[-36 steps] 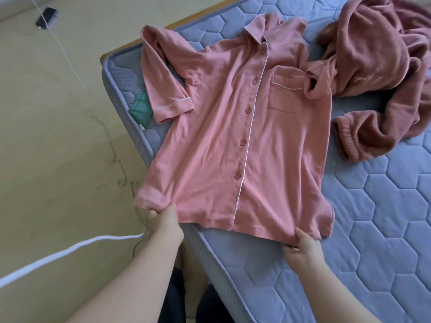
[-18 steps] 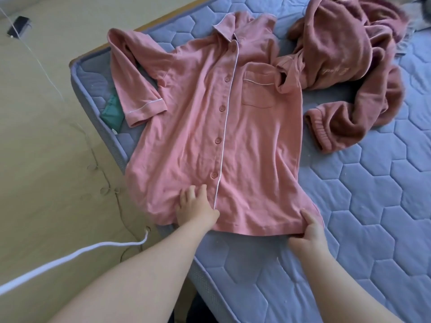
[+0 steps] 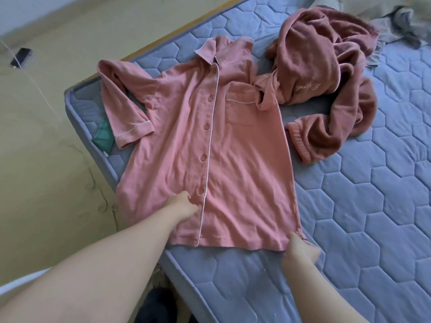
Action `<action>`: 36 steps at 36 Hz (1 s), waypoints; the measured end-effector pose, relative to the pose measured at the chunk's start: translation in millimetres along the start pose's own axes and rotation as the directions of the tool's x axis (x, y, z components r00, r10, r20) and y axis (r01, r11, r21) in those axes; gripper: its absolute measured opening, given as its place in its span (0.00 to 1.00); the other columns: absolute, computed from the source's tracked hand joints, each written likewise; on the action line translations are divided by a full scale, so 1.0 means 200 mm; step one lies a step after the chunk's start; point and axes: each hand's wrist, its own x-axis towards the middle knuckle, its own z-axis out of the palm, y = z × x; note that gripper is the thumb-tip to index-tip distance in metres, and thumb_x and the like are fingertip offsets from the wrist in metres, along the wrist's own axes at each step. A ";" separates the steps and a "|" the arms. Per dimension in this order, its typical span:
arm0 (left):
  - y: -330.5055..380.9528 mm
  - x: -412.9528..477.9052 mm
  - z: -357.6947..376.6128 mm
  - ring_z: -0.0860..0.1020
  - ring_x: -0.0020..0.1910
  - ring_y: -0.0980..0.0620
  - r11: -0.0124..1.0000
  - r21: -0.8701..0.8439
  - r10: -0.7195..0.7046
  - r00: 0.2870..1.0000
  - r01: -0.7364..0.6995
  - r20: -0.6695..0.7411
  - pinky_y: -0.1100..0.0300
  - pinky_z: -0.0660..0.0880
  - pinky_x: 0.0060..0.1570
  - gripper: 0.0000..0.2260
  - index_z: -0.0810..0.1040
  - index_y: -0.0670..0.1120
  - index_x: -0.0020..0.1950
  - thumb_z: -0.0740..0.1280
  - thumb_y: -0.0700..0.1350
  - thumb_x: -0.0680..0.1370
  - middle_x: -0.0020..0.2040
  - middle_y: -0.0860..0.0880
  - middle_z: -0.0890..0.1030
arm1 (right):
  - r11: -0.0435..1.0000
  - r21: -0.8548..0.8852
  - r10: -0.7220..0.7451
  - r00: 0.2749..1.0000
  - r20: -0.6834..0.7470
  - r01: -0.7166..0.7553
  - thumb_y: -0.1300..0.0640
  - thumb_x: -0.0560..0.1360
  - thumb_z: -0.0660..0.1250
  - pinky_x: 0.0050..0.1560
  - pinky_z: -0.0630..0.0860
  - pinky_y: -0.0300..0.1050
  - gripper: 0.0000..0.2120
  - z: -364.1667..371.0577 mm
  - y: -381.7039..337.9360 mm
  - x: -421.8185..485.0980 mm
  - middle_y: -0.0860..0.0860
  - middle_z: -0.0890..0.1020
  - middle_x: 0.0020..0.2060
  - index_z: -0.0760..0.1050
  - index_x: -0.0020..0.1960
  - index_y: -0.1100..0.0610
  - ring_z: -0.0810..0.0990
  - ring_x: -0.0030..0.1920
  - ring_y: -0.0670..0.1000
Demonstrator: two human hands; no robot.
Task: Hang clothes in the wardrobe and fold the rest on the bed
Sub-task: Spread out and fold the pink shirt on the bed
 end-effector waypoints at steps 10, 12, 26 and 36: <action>-0.07 0.08 -0.46 0.73 0.48 0.48 0.925 -0.379 -0.042 0.981 -0.035 -0.192 0.62 0.68 0.45 0.01 0.75 0.49 0.48 0.64 0.43 0.77 0.49 0.47 0.76 | 0.969 -0.131 -0.171 0.954 0.245 0.207 0.62 0.73 0.66 0.46 0.72 0.48 0.16 0.29 -0.25 -0.31 0.57 0.74 0.44 0.69 0.60 0.62 0.72 0.44 0.56; -0.11 0.13 -0.56 0.76 0.47 0.44 0.878 -0.479 -0.105 0.971 -0.012 -0.216 0.58 0.72 0.46 0.02 0.76 0.48 0.44 0.64 0.42 0.76 0.46 0.45 0.77 | 0.965 -0.138 -0.169 0.931 0.323 0.224 0.63 0.74 0.65 0.43 0.72 0.48 0.16 0.39 -0.27 -0.37 0.55 0.73 0.40 0.69 0.60 0.62 0.72 0.40 0.55; -0.22 0.74 -1.10 0.72 0.63 0.41 0.766 -0.642 -0.264 0.900 -0.023 -0.348 0.54 0.69 0.59 0.22 0.67 0.45 0.69 0.65 0.45 0.76 0.66 0.41 0.71 | 0.956 -0.215 -0.051 0.836 0.546 0.198 0.65 0.75 0.61 0.31 0.67 0.39 0.04 1.24 -0.34 -0.72 0.53 0.73 0.35 0.70 0.44 0.58 0.68 0.29 0.49; -0.20 1.05 -1.48 0.64 0.69 0.40 0.830 -0.556 -0.287 0.820 -0.045 -0.495 0.48 0.65 0.64 0.38 0.54 0.48 0.75 0.72 0.50 0.71 0.71 0.42 0.61 | 0.944 -0.279 -0.005 0.851 0.525 0.177 0.65 0.76 0.59 0.20 0.61 0.32 0.06 1.71 -0.37 -0.84 0.49 0.70 0.27 0.69 0.44 0.56 0.66 0.20 0.45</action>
